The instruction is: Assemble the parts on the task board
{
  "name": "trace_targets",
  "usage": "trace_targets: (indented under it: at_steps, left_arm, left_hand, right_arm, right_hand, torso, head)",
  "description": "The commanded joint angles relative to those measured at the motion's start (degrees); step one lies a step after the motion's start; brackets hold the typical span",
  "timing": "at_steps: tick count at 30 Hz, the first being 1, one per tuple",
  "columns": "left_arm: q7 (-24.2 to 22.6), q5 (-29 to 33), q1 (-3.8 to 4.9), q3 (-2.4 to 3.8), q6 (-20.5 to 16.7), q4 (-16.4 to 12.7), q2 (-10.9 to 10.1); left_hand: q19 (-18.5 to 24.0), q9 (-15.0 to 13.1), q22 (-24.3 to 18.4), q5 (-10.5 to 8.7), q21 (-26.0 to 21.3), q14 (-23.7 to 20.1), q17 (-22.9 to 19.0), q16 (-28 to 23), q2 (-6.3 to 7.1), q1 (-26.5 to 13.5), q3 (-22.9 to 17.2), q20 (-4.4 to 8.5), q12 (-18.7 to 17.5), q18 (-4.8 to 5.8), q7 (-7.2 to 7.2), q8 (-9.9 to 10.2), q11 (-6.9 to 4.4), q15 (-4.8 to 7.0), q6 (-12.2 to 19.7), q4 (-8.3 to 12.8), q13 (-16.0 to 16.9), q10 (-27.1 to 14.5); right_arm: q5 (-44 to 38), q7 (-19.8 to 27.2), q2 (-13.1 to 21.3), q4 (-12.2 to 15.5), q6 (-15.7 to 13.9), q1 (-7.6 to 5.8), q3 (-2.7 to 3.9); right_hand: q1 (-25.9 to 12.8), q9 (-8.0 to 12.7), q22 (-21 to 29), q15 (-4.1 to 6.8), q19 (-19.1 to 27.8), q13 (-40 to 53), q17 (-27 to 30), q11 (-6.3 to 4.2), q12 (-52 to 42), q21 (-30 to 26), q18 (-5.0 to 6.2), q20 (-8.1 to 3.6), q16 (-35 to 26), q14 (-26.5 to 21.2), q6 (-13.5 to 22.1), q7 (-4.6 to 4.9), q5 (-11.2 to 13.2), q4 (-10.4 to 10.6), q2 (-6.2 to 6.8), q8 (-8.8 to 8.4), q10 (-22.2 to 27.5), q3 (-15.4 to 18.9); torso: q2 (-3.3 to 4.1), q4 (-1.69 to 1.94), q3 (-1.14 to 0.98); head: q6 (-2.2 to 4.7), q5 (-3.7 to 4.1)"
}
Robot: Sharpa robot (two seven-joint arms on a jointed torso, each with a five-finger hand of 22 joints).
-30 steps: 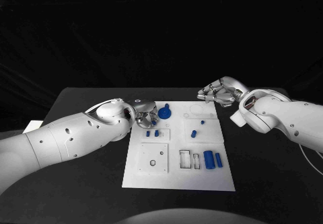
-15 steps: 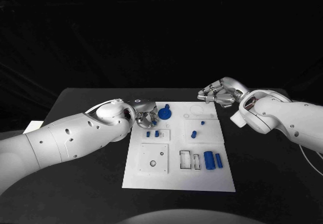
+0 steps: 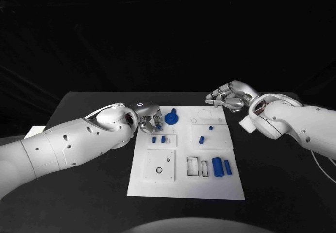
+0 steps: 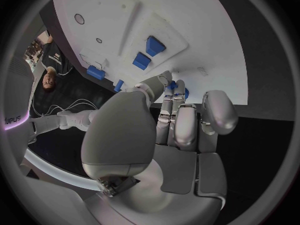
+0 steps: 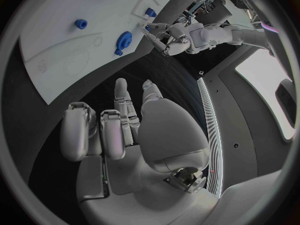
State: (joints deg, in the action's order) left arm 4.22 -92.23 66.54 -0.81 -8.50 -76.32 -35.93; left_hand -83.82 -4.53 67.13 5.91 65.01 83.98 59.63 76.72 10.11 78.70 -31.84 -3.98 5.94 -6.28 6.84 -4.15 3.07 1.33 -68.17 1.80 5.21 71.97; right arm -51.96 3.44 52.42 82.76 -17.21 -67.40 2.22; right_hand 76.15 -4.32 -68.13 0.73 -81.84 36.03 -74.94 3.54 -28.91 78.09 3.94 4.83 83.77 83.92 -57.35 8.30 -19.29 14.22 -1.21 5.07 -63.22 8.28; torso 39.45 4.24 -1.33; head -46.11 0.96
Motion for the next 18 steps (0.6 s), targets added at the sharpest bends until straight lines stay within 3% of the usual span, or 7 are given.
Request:
trace_targets:
  at_steps: [1, 18]
  left_arm:
    - [-0.1, 0.5, 0.02, 0.03, -0.2, -0.1, -0.1]
    - [0.7, 0.5, 0.01, 0.0, 1.5, 1.1, 0.6]
  left_hand:
    - [-1.0, -0.1, 0.1, 0.13, 0.3, 0.7, 0.1, 0.2, -0.43, 0.0, -0.3, 0.1, -0.3, 1.03, 0.16, -0.1, 0.01, 0.46, -0.3, 0.1, 0.1, 0.6]
    - [-1.0, -0.1, 0.2, 0.11, 0.5, 0.5, -0.3, 0.0, -0.23, -0.2, -0.2, 0.11, -0.6, 1.08, 0.3, 0.0, 0.1, 0.42, -0.2, 0.1, 0.1, 0.5]
  right_arm:
    - [-0.1, 0.6, -0.1, 0.0, 0.4, 0.08, 0.01]
    - [-0.1, 0.6, -0.1, 0.0, 0.4, 0.16, 0.01]
  right_hand:
    - [-0.1, 0.1, 0.1, 0.2, 0.4, 0.0, -6.8, 0.07, 0.2, -0.2, 0.47, 0.03, -0.3, 4.2, -0.3, 0.09, 0.0, 0.0, -0.65, -0.33, -0.3, 0.3]
    - [-0.1, 0.1, 0.1, 0.2, 0.4, 0.0, -6.8, 0.07, 0.2, -0.2, 0.47, 0.03, -0.3, 4.2, -0.3, 0.09, 0.0, 0.0, -0.65, -0.33, -0.3, 0.3]
  torso:
    - [0.0, 0.04, -0.02]
    - [0.04, -0.05, -0.03]
  head:
    - [-0.06, -0.07]
    - [-0.13, -0.21]
